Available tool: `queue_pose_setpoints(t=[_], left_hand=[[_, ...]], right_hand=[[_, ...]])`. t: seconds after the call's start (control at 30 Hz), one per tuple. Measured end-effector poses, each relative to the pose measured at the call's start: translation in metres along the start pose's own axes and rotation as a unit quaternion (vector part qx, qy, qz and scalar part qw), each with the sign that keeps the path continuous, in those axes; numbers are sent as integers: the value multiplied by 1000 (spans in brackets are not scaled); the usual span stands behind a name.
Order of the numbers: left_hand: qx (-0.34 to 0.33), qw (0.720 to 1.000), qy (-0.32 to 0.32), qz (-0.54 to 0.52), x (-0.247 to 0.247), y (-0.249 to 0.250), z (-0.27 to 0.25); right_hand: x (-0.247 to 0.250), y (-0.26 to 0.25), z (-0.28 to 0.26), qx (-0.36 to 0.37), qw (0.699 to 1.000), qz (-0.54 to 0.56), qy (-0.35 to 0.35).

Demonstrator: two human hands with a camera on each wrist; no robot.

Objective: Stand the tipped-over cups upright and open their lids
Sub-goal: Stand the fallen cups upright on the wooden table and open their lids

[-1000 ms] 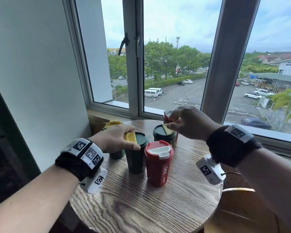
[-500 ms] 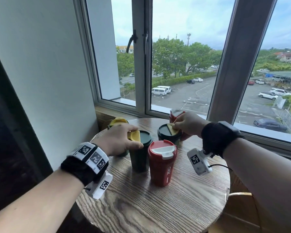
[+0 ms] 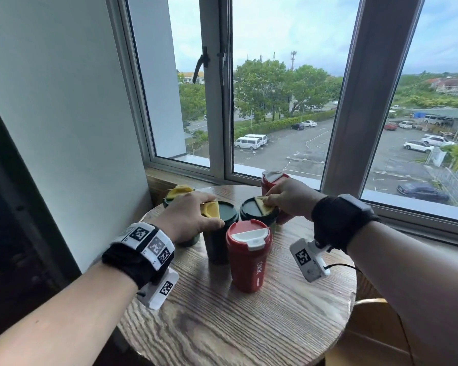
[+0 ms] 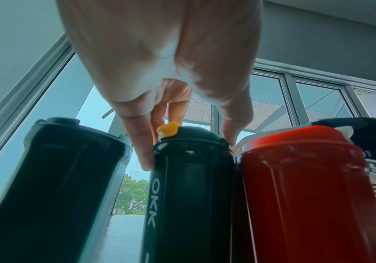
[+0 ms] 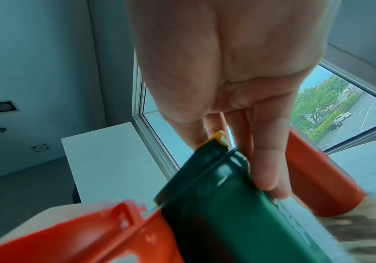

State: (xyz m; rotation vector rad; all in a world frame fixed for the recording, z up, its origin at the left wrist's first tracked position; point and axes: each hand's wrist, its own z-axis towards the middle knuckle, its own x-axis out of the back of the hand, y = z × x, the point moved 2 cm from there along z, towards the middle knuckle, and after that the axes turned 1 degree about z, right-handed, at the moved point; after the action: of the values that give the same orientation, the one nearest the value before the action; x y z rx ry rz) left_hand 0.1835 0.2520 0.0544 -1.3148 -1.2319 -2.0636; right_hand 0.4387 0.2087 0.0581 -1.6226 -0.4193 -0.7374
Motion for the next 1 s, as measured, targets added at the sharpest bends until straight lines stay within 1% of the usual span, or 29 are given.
queue_pose_setpoints(t=[0.17,0.3,0.43,0.53,0.6,0.7,0.77,0.83,0.87,0.93,1.0], left_hand=[[-20,1000,-2,4,-2,2,1],[-34,999,-16,24,-1,-2,1],[-47,998,-7,41,3,-2,-2],[-44,999,23,21,12,-4,-1],[-47,997,60,5,24,-8,0],[-44,991,127,-2,40,-18,4],[-31,988,153,5,45,-28,10],[-13,988,150,25,44,-42,18],[-3,989,140,38,42,-49,22],[17,992,111,52,36,-61,28],[31,995,81,49,30,-70,32]], right_hand=[[0,-1,-3,-7,1000,8,-4],[1,3,-5,-30,999,5,-32],[3,1,-7,-16,999,-11,-29],[10,-2,-5,-5,999,-31,-25],[19,-5,-2,10,999,-46,-13],[38,-11,1,35,996,-73,27],[52,-15,7,63,987,-130,70],[63,-18,15,94,965,-221,109],[66,-19,20,102,953,-259,117],[69,-19,31,99,944,-295,112],[70,-18,41,84,942,-314,87]])
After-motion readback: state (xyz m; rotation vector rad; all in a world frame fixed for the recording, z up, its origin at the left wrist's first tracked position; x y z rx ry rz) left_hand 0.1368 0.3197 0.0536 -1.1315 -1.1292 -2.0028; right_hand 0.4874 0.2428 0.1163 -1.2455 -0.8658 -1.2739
